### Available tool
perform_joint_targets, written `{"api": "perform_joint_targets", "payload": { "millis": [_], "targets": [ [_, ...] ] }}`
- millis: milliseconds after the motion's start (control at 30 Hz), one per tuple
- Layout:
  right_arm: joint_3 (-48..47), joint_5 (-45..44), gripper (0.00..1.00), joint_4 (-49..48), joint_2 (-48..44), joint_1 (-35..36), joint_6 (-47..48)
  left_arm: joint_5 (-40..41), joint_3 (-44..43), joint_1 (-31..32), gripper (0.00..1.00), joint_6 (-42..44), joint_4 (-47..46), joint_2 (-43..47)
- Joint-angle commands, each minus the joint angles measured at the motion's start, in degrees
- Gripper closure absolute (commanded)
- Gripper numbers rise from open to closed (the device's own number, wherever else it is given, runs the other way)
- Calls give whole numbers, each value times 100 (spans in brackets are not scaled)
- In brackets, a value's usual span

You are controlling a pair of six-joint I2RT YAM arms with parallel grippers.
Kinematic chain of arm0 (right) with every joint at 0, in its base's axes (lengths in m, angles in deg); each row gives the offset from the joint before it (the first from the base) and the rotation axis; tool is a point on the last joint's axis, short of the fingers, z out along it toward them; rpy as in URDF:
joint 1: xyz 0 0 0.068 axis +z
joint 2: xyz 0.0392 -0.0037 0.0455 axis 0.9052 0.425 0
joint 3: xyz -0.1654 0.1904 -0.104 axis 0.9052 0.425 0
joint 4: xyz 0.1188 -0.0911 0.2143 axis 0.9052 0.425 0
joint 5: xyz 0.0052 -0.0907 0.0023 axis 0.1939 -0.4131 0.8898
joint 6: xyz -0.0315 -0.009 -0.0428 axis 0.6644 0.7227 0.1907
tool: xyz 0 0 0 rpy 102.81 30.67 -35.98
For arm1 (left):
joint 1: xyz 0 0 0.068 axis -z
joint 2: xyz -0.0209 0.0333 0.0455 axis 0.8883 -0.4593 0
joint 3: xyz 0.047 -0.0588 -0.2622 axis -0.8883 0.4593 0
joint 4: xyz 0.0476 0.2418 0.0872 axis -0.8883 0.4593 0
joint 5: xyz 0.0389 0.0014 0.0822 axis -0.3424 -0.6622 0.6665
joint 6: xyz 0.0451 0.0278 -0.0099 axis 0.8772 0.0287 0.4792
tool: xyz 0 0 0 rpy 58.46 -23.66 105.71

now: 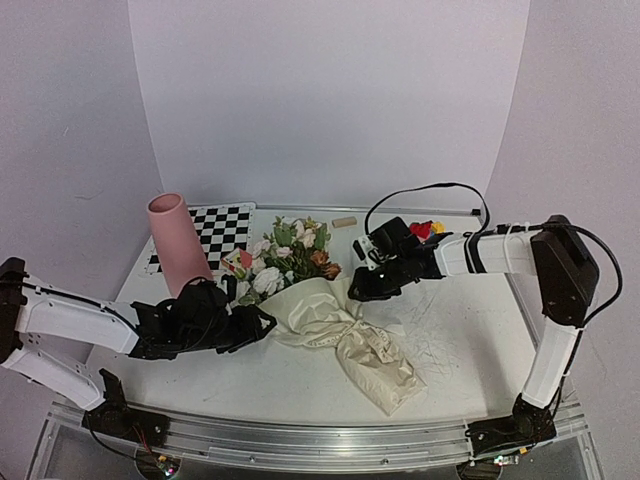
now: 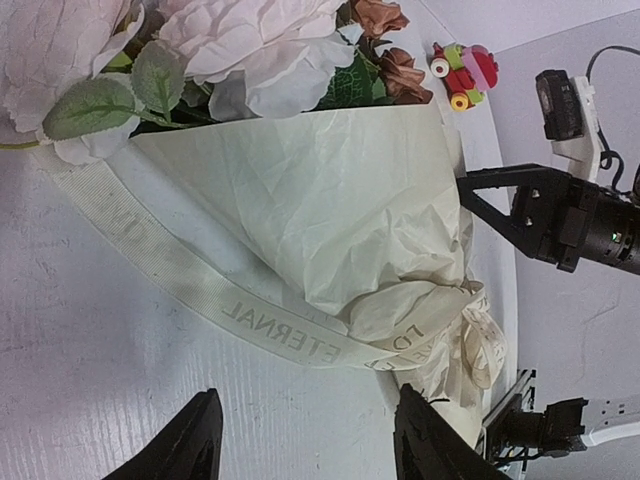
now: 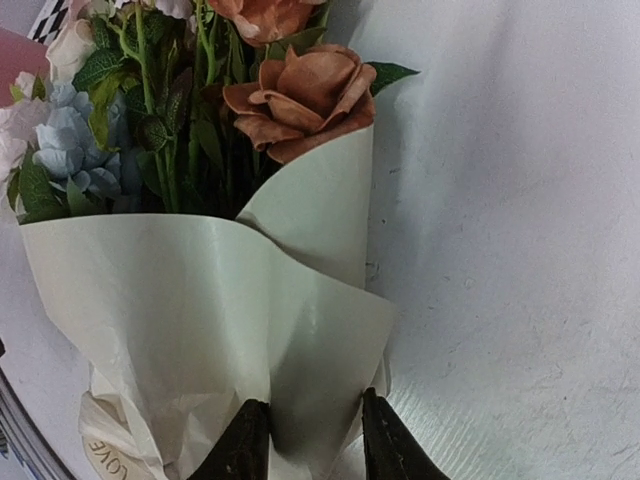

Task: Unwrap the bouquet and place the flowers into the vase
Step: Adjust the fake flower at the center of the board.

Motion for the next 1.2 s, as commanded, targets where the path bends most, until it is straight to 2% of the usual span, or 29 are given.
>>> {"api": "perform_joint_targets", "payload": {
  "millis": [0,33,100,333,600,800,867,900,933,1000,1167],
  "targets": [
    [-229,19,90,-33,-46,15,-61,28,-19,-36,41,153,-223,-10],
    [-203,9,97,-43,-95,14,-61,19,-45,-35,41,197,-221,-36],
    [-116,-45,100,-75,-266,14,-60,-10,-118,-39,41,305,-216,-89],
    [531,-736,100,-213,-1229,3,-179,-215,-357,-30,40,532,-223,-353],
    [1153,-1129,100,-213,-1841,-78,-453,-580,-882,88,38,756,-324,-1111],
    [1499,-752,99,-191,-2062,-78,-378,-718,-1319,157,47,784,-561,-1663],
    [1574,-610,95,-177,-2101,-82,-342,-741,-1427,163,51,771,-677,-1867],
    [1605,-597,87,-168,-2122,-83,-316,-743,-1479,168,52,749,-737,-1956],
    [1628,-616,73,-136,-2160,-83,-283,-744,-1509,171,54,723,-795,-2047],
    [1698,-793,62,-43,-2265,-98,-217,-714,-1523,172,56,587,-862,-2152],
    [1916,-870,61,280,-2650,-595,-136,-522,-1517,172,60,407,-1029,-2326]
  ]
}}
